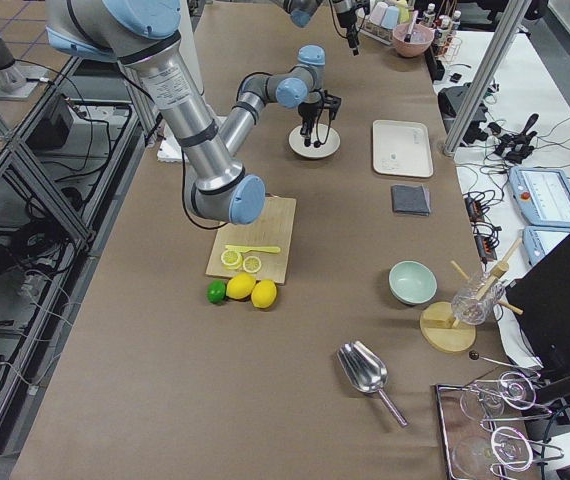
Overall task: Place red cherry on plate
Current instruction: 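Carry the cherries with the right gripper over the white plate and lower them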
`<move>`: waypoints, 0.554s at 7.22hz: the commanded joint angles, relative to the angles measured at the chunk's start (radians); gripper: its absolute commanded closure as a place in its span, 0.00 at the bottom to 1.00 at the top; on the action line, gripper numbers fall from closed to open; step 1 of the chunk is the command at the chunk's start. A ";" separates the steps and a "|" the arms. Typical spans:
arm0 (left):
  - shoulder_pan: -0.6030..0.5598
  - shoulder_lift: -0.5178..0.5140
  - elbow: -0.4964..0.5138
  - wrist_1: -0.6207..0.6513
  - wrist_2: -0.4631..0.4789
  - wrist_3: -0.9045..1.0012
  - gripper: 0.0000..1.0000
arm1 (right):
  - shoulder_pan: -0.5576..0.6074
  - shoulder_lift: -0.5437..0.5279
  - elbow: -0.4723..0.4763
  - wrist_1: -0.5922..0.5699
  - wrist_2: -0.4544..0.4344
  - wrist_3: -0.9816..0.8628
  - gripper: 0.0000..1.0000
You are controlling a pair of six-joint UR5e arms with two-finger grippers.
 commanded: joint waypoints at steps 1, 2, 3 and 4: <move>-0.130 0.084 0.008 0.025 -0.087 0.220 0.02 | -0.038 0.116 -0.143 0.023 -0.018 -0.013 1.00; -0.156 0.101 0.008 0.036 -0.091 0.253 0.02 | -0.075 0.112 -0.177 0.093 -0.030 -0.012 1.00; -0.175 0.122 0.008 0.036 -0.112 0.261 0.02 | -0.101 0.120 -0.212 0.118 -0.053 -0.009 1.00; -0.192 0.128 0.008 0.037 -0.120 0.297 0.02 | -0.112 0.121 -0.217 0.135 -0.055 -0.012 1.00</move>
